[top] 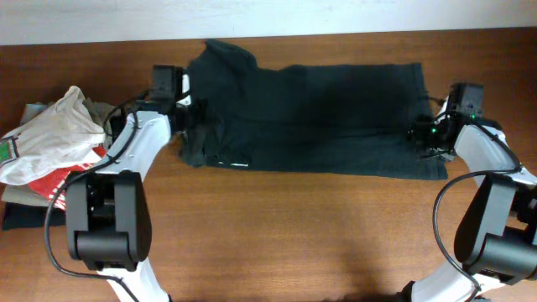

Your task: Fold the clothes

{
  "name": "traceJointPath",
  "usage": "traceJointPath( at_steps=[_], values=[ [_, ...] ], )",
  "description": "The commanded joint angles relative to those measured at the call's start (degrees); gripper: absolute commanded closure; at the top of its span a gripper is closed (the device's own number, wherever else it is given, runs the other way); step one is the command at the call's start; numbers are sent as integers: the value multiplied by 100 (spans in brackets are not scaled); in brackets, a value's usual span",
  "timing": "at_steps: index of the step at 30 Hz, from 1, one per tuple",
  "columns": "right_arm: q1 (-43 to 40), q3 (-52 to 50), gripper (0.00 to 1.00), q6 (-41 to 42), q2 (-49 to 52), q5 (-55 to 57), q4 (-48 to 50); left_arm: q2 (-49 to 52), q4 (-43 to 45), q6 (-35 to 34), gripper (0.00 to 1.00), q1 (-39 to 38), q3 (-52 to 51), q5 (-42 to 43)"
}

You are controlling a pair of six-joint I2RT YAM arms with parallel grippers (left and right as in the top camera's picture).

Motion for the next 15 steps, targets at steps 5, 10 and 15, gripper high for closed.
traceJointPath(
  at_steps=[5, 10, 15],
  values=[
    [-131, -328, 83, -197, 179, 293, -553, -260, -2726, 205, 30, 323, 111, -7],
    [-131, -426, 90, -192, 417, 293, -590, -271, -3097, 313, 39, 323, 114, 44],
    [-131, -426, 90, -195, 417, 291, -577, -452, -3058, 1036, 34, -39, 111, 686]
  ],
)
